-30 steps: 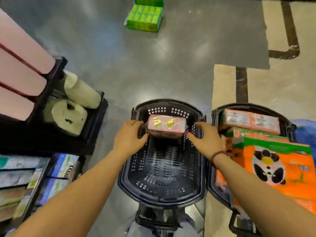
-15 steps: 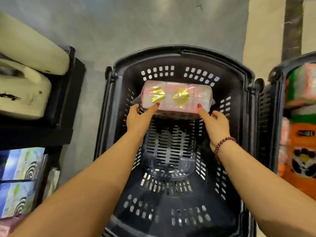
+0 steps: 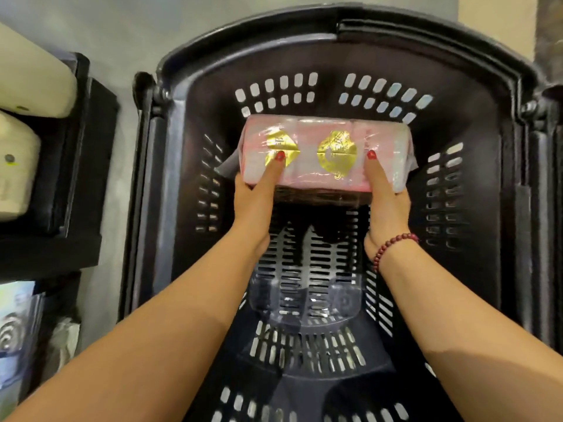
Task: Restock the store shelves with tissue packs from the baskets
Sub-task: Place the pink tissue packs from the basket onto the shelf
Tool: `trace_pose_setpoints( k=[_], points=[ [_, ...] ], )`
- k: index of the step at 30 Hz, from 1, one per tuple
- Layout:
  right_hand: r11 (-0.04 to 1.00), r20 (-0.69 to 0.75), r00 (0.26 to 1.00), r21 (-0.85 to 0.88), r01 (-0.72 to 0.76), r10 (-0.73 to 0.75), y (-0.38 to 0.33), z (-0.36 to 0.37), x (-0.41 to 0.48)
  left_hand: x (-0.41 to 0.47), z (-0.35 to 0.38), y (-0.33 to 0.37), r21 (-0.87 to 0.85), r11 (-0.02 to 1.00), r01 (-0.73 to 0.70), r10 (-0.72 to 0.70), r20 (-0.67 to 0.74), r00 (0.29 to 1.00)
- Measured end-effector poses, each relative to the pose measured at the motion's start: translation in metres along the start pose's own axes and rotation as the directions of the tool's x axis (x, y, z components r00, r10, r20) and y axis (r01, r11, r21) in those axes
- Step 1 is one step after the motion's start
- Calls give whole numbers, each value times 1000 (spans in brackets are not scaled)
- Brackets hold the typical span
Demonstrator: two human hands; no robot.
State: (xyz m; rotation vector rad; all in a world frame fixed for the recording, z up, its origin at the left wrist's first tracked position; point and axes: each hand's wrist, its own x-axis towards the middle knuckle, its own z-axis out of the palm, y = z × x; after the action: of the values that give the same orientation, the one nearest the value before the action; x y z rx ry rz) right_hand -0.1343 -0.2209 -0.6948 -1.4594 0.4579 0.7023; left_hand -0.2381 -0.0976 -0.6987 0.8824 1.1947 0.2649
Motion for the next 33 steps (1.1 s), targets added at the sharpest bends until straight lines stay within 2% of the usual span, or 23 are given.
trace_pose_setpoints(
  k=[7, 12, 17, 24, 28, 33],
  points=[
    [999, -68, 998, -37, 12, -15, -26, -14, -43, -48, 6, 13, 12, 1000, -27, 27, -43, 999],
    [996, -69, 995, -50, 70, -73, -73, -24, -101, -110, 8, 53, 32, 992, -124, 124, 3, 992],
    [995, -59, 994, -40, 88, -90, -132, -26, -178, -184, 5, 107, 145, 962, -232, 233, 10, 973],
    [985, -85, 981, -25, 172, -174, -215, -44, -318, -326, -6, 181, 193, 943, -272, 251, 126, 960],
    [979, -149, 968, 4, 204, -201, -241, -67, -387, -390, -6, 210, 201, 932, -301, 250, 244, 937],
    [958, -222, 941, 70, 277, -256, -261, -111, -448, -461, 12, 225, 193, 907, -374, 302, 318, 899]
  ],
)
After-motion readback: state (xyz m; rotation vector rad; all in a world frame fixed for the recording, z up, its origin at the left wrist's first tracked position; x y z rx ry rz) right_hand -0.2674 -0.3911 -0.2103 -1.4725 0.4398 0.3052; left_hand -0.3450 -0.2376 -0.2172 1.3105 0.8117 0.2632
